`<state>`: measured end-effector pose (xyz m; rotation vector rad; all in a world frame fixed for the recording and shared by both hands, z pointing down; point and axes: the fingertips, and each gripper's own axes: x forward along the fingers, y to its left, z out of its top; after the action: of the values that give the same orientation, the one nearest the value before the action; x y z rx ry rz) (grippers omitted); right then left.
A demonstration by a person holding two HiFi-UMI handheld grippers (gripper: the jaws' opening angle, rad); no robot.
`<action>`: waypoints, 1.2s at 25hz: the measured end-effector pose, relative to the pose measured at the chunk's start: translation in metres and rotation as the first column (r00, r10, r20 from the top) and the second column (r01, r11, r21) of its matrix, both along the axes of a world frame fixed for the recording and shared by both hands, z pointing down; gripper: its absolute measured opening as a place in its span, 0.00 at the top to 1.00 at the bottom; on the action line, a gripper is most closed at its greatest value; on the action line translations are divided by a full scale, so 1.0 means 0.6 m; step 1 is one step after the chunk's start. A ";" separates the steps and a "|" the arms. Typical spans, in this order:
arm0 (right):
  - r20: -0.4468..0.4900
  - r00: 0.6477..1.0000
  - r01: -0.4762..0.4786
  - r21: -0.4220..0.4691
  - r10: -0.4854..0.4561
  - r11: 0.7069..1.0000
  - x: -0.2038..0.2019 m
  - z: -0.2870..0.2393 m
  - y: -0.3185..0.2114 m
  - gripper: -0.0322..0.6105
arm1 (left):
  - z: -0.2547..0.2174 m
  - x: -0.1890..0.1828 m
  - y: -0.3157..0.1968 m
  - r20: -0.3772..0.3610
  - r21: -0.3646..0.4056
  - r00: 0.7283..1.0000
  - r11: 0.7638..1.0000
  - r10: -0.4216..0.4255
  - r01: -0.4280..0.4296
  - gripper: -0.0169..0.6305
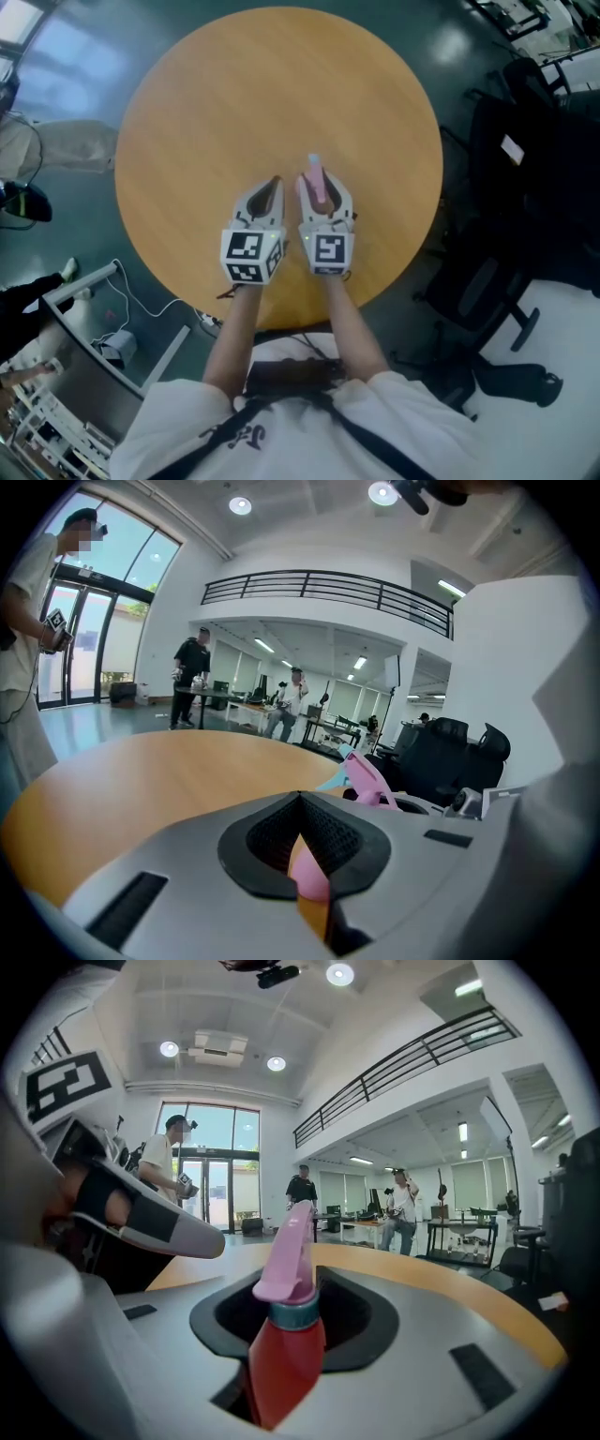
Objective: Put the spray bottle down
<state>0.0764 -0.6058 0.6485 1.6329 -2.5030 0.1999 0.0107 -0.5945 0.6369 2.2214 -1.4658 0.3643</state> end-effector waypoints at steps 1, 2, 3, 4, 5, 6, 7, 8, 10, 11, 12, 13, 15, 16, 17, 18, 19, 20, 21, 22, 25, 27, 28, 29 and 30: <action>-0.012 1.000 0.011 0.022 -0.011 1.000 -0.002 0.000 0.002 0.70 | 0.001 0.004 0.001 0.001 -0.001 1.000 1.000 0.000 0.000 0.97; -0.019 1.000 0.015 0.035 -0.015 0.999 -0.004 -0.001 0.005 0.70 | 0.000 0.007 0.002 0.003 -0.001 1.000 1.000 0.000 0.000 0.97; -0.021 1.000 0.010 0.039 -0.009 0.999 -0.004 -0.002 0.009 0.70 | -0.003 0.009 0.005 0.005 -0.001 1.000 1.000 0.000 0.000 0.97; -0.020 1.000 -0.004 0.039 0.004 0.999 -0.003 -0.003 0.012 0.70 | -0.006 0.010 0.008 0.008 0.000 1.000 1.000 0.001 -0.001 0.97; -0.018 1.000 -0.020 0.035 0.020 0.999 -0.001 -0.003 0.014 0.70 | -0.010 0.011 0.012 0.012 0.002 1.000 1.000 0.001 -0.001 0.97; -0.019 0.999 -0.033 0.028 0.033 0.999 0.002 -0.002 0.016 0.70 | -0.014 0.012 0.016 0.015 0.005 1.000 1.000 0.000 0.000 0.97; -0.021 0.999 -0.040 0.019 0.040 0.999 0.003 -0.001 0.016 0.70 | -0.018 0.013 0.019 0.017 0.008 1.000 1.000 -0.003 0.002 0.97; -0.022 0.999 -0.042 0.005 0.043 0.999 0.003 0.000 0.015 0.70 | -0.021 0.012 0.022 0.019 0.011 1.000 1.000 -0.006 0.006 0.97; -0.021 0.999 -0.047 -0.036 0.046 0.998 0.002 -0.002 0.012 0.69 | -0.026 0.005 0.024 0.023 0.018 1.000 1.000 -0.015 0.014 0.97; -0.016 0.999 -0.049 -0.048 0.048 0.998 0.003 -0.004 0.011 0.65 | -0.030 0.000 0.025 0.025 0.024 0.999 1.000 -0.020 0.019 0.97; -0.010 0.999 -0.049 -0.048 0.049 0.998 0.006 -0.006 0.012 0.58 | -0.035 -0.004 0.027 0.026 0.031 0.999 0.999 -0.024 0.023 0.97; -0.005 0.999 -0.052 -0.045 0.052 0.998 0.010 -0.009 0.015 0.57 | -0.040 -0.007 0.031 0.026 0.038 0.999 0.999 -0.027 0.026 0.97; -0.001 0.998 -0.067 -0.052 0.067 0.996 0.022 -0.022 0.026 0.57 | -0.052 -0.009 0.042 0.026 0.053 0.999 0.998 -0.030 0.029 0.97; 0.004 0.997 -0.075 -0.052 0.076 0.996 0.027 -0.029 0.033 0.57 | -0.059 -0.010 0.049 0.024 0.062 0.999 0.998 -0.030 0.029 0.97; 0.011 0.996 -0.083 -0.049 0.084 0.995 0.032 -0.037 0.042 0.57 | -0.066 -0.011 0.057 0.022 0.073 0.999 0.997 -0.030 0.028 0.97; 0.020 0.996 -0.090 -0.043 0.091 0.995 0.036 -0.045 0.050 0.57 | -0.074 -0.012 0.065 0.020 0.084 0.999 0.996 -0.029 0.027 0.97; 0.027 0.995 -0.094 -0.038 0.095 0.995 0.039 -0.052 0.058 0.57 | -0.080 -0.013 0.072 0.018 0.095 0.999 0.995 -0.029 0.027 0.97; 0.032 0.995 -0.095 -0.033 0.097 0.995 0.043 -0.058 0.065 0.57 | -0.086 -0.013 0.079 0.015 0.107 0.999 0.994 -0.030 0.028 0.97; 0.034 0.995 -0.094 -0.028 0.095 0.995 0.045 -0.064 0.073 0.57 | -0.091 -0.014 0.086 0.012 0.117 0.999 0.993 -0.032 0.030 0.97; 0.034 0.995 -0.091 -0.023 0.092 0.996 0.044 -0.071 0.084 0.57 | -0.097 -0.017 0.096 0.010 0.127 0.999 0.991 -0.034 0.033 0.97; 0.032 0.997 -0.077 0.002 0.077 0.997 0.026 -0.109 0.136 0.59 | -0.117 -0.033 0.147 0.002 0.152 0.999 0.988 -0.039 0.038 0.97; 0.033 0.997 -0.065 0.030 0.064 0.997 0.014 -0.130 0.178 0.67 | -0.133 -0.040 0.188 0.001 0.167 0.999 0.985 -0.036 0.035 0.97; 0.032 0.998 -0.058 0.047 0.056 0.997 0.007 -0.141 0.204 0.68 | -0.145 -0.043 0.213 0.000 0.177 0.999 0.984 -0.034 0.033 0.97; 0.033 0.998 -0.050 0.060 0.048 0.997 -0.001 -0.154 0.233 0.69 | -0.159 -0.045 0.241 -0.001 0.189 0.999 0.982 -0.032 0.031 0.97; 0.035 0.998 -0.045 0.067 0.043 0.997 -0.009 -0.170 0.262 0.71 | -0.173 -0.047 0.269 -0.001 0.201 1.000 0.979 -0.030 0.030 0.97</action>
<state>0.0712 -0.4484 0.5462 1.7259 -2.5263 0.1495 -0.0177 -0.4331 0.5328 2.3514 -1.5982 0.2173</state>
